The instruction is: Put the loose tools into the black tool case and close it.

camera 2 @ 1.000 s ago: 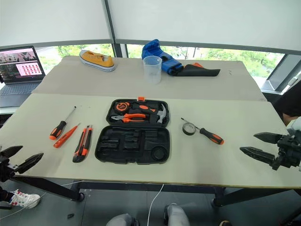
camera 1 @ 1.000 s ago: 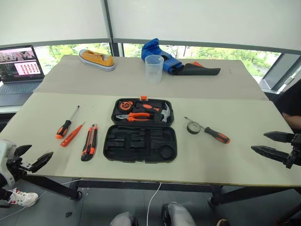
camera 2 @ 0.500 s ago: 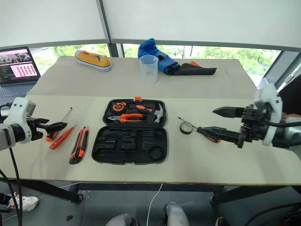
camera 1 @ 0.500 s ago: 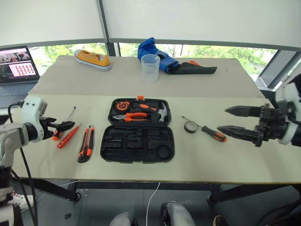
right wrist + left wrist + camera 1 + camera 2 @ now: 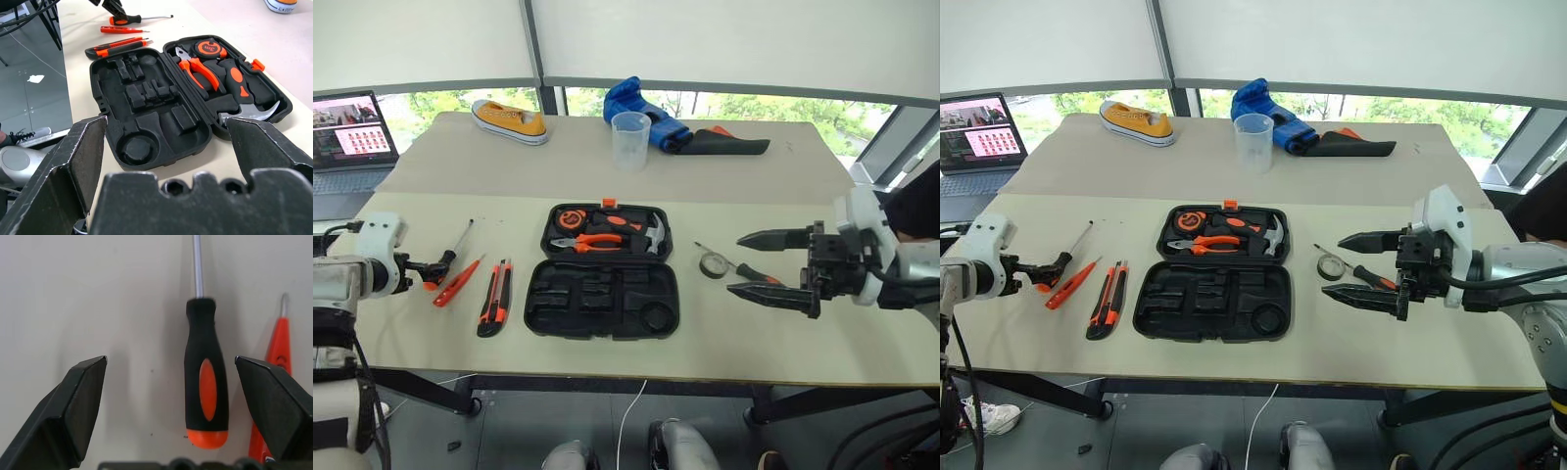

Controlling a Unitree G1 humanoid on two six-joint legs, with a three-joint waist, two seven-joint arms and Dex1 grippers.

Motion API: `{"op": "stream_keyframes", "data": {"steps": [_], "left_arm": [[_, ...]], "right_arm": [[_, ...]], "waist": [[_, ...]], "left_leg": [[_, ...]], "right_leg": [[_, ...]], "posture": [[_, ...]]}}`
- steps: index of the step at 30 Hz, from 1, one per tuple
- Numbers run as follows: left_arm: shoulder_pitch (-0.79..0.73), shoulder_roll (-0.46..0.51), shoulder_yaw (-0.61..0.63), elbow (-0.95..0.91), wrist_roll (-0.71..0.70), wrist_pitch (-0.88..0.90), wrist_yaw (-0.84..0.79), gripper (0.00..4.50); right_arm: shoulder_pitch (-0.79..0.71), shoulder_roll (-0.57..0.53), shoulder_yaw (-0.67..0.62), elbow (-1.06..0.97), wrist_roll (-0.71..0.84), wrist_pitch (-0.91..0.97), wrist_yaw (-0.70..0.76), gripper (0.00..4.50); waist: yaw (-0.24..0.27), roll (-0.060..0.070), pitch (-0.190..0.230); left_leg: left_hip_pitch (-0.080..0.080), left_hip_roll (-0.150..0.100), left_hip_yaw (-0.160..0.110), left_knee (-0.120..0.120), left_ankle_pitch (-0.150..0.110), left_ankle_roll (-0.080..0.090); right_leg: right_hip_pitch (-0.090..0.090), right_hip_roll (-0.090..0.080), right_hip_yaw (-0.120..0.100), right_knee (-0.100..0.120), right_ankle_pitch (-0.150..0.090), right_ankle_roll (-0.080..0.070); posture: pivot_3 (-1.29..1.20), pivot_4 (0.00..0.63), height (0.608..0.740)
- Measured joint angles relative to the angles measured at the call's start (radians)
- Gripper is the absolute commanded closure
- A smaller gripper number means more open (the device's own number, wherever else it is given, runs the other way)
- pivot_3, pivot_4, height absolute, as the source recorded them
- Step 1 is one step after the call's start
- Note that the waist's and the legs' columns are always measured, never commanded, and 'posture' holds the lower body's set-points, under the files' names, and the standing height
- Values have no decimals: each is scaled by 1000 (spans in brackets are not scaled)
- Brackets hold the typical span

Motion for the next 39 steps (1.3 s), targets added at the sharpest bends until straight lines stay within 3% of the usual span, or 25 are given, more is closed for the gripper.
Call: {"op": "stream_keyframes", "data": {"steps": [6, 7, 14, 19, 25, 31, 39], "left_arm": [[-51, -22, -12, 141, 36, -76, -32, 3464], [-64, -25, -12, 168, 40, -88, -31, 3629], [-135, -30, -2, 229, 39, -230, -130, 3633], [-176, -41, -37, -44, 0, -426, -429, 3633], [-179, -150, -240, -239, 44, -538, -657, 3633], [-194, -233, -384, -151, 184, -688, -681, 3633], [-266, -306, -420, 19, 282, -818, -660, 3633]], "right_arm": [[-19, 1, 2, 1, 2, 0, -4, 0], [-19, 1, 2, 1, 2, 0, -4, 0], [35, -6, -26, -9, 2, 3, -7, 0], [108, -15, -44, -51, 11, 8, -5, 0], [123, -11, -34, -67, -32, -5, -41, 0], [149, 6, -23, -82, -43, -6, -72, 0], [170, 21, -33, -114, -39, -6, -112, 0]], "waist": [[-2, 0, 0], [-2, 0, 0], [0, -7, 0], [9, -8, 0], [8, -8, 0], [-3, -8, 0], [9, -9, 1]], "left_leg": [[0, 1, 0, 2, 0, 0], [0, 1, 0, 3, 0, 0], [-2, 2, -2, 8, 0, 0], [-7, 3, -1, 13, 0, 0], [-6, 1, -3, 15, 0, 1], [-6, 2, -12, 15, 1, 2], [-9, 2, -16, 16, 0, 7]], "right_leg": [[0, 0, 1, 2, 0, 0], [0, -1, 1, 3, 0, 0], [0, -3, -1, 7, 0, 0], [0, -9, -10, 9, 0, 0], [1, -7, -7, 10, 0, 0], [1, -6, 1, 10, -1, 1], [1, -8, -2, 8, 0, 2]], "posture": [[0, 150, 724], [0, 150, 724], [0, 150, 724], [0, 150, 724], [0, 150, 724], [0, 150, 724], [0, 150, 724]]}}
